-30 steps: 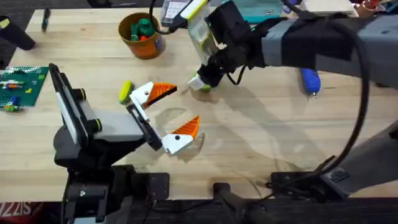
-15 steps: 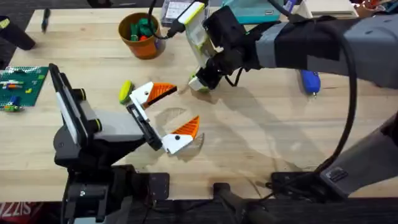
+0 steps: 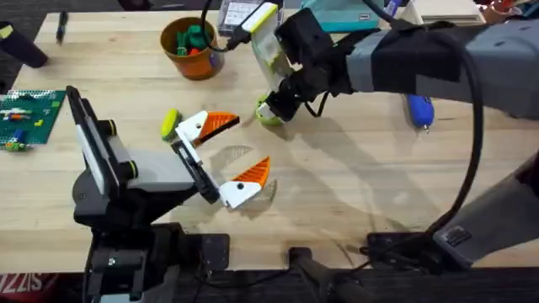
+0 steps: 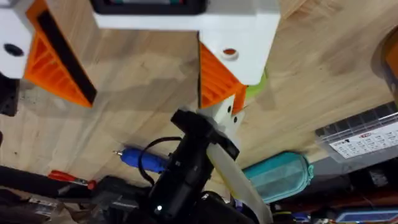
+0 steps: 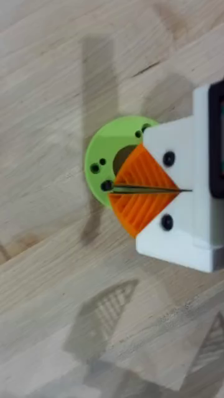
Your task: Pick up the gripper from the table and insert it into the empty holder that is missing its gripper. Then pick up a screw, insert it into the mounting hole, and use the screwdriver to tighten it. Finally, clean up the table by picking up the vegetable and placing it into the bucket.
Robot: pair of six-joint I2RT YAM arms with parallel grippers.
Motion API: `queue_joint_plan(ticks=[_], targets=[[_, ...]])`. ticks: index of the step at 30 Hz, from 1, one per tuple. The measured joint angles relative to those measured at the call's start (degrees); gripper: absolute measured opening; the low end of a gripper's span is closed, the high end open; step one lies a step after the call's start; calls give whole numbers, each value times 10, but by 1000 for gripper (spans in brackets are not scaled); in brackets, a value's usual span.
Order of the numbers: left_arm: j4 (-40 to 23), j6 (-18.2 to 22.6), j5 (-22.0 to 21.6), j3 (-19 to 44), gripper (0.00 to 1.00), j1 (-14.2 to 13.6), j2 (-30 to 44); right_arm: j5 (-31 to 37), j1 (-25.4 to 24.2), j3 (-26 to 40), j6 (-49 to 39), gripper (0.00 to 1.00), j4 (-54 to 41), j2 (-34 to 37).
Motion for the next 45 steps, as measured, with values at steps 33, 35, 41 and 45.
queue_joint_plan(ticks=[33, 35, 41, 45], targets=[[0, 0, 0, 0, 995, 0, 0, 0, 0, 0, 0, 232, 34, -14], [0, 0, 0, 0, 995, 0, 0, 0, 0, 0, 0, 228, 33, -10], [0, 0, 0, 0, 995, 0, 0, 0, 3, 0, 0, 223, 32, -3], [1, 0, -2, 0, 995, 0, 0, 0, 7, 0, 0, 223, 32, 0]])
